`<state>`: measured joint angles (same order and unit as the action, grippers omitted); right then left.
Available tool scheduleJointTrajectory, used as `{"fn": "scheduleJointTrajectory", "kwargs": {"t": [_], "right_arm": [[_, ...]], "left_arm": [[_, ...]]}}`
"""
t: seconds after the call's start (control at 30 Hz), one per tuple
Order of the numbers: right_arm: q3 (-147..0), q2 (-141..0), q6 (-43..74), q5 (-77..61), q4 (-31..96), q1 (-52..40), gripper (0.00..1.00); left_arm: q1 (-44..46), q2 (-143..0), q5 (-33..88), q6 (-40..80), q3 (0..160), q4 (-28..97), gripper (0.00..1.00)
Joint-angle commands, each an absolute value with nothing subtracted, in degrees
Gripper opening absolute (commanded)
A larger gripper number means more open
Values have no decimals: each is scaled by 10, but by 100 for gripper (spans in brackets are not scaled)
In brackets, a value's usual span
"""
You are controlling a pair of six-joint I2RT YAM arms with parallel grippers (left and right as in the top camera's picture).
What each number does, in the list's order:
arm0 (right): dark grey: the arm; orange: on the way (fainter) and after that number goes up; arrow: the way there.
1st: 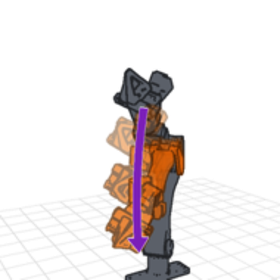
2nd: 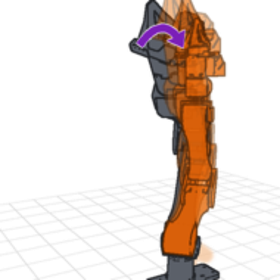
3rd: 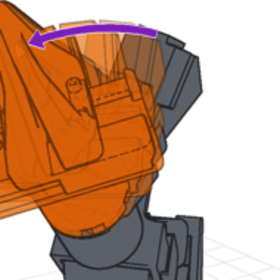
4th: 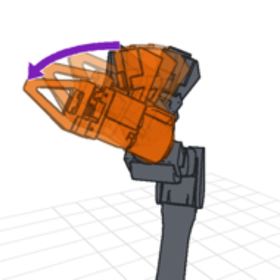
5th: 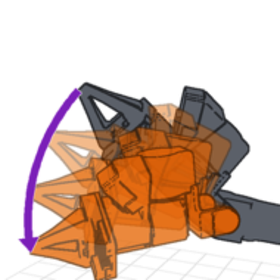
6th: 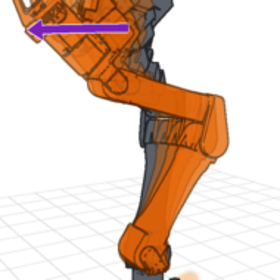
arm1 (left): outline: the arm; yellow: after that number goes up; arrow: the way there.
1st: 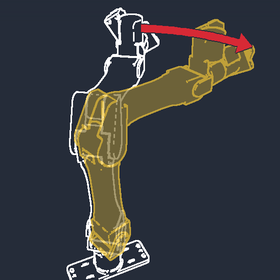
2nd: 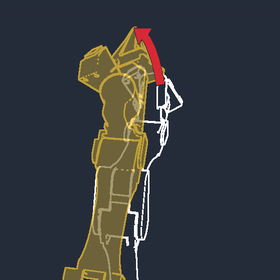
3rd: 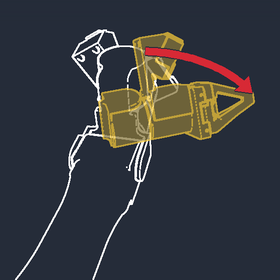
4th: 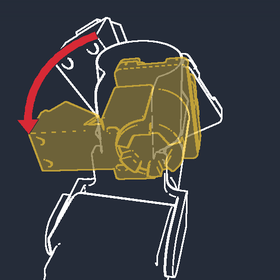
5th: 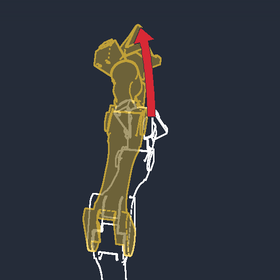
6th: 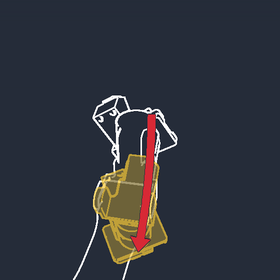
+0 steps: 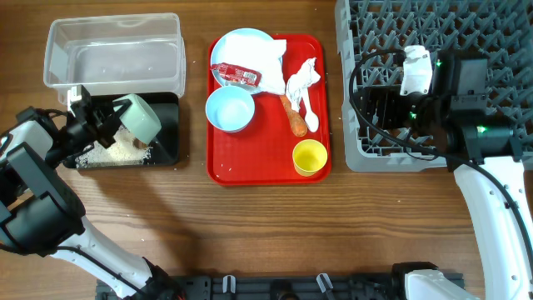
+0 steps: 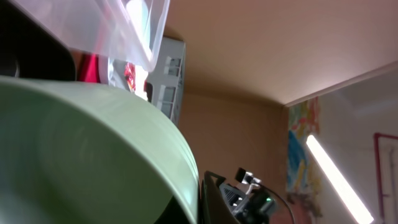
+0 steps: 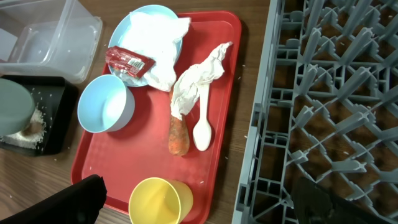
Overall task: Sort waste into correct bins and load items into the dishwasher rack
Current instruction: 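Tip the green bowl over the black tray to dump the nut, then set the green bowl back on the red tray with the left gripper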
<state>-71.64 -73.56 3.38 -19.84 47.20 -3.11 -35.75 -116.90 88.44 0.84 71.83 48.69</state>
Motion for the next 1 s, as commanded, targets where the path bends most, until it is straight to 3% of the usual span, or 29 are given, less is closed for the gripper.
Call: {"fn": "scheduleJointTrajectory", "kwargs": {"t": [0.0,0.1,0.27,0.5,0.73,0.97], "right_arm": [[-726,-737,30,-190,472,-31,98],[-726,-737,30,-190,476,-31,98],[-726,-737,30,-190,478,-31,99],[-726,-737,30,-190,478,-31,99],[-726,-737,31,-190,477,-31,99],[-726,-737,30,-190,477,-31,98]], "left_arm": [[-360,-1170,886,-7,722,420,4],[-359,-1170,829,-17,722,373,4],[-352,-1166,858,15,722,391,4],[-297,-1067,829,-41,722,393,4],[-98,-903,478,-41,722,467,4],[147,-907,155,5,722,538,4]]}}
